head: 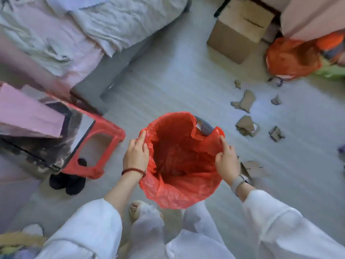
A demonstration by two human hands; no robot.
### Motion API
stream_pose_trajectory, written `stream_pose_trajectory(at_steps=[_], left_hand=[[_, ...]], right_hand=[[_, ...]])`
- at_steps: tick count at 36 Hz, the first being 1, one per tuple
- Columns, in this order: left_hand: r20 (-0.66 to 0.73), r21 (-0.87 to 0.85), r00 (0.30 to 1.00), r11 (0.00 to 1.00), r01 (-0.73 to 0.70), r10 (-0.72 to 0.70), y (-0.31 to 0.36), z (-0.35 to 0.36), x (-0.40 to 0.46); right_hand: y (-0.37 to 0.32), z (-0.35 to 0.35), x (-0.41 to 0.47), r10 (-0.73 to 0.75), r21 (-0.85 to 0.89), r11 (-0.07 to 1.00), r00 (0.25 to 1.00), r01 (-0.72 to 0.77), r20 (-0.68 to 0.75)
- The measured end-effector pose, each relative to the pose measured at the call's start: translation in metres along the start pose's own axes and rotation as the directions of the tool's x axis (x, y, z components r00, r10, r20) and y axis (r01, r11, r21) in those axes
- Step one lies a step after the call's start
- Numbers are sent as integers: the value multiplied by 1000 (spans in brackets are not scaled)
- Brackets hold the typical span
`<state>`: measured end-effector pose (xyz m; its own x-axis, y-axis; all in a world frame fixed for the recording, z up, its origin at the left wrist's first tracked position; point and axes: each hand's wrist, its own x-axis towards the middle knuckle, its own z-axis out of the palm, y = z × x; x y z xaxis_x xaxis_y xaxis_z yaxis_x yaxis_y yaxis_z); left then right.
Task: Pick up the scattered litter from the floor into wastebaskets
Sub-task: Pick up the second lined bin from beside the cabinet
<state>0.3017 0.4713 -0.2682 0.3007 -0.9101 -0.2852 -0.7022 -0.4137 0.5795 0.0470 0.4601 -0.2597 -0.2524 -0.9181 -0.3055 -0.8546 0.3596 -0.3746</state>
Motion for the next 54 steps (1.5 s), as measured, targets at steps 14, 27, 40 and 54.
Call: stream_pose_trajectory(at_steps=[14, 27, 40, 54], left_hand=[[246, 134, 944, 956, -260, 222, 252, 139, 98], [363, 124, 847, 881, -457, 388, 410, 219, 276], [606, 154, 751, 888, -434, 262, 467, 338, 534], [464, 330, 857, 853, -404, 226, 389, 527, 731]], right_hand=[[154, -122, 150, 322, 313, 908, 942, -278, -97], [171, -178, 318, 510, 354, 826, 849, -440, -135], [152, -119, 583, 632, 425, 708, 774, -563, -28], [184, 82, 801, 602, 475, 672, 793, -569, 98]])
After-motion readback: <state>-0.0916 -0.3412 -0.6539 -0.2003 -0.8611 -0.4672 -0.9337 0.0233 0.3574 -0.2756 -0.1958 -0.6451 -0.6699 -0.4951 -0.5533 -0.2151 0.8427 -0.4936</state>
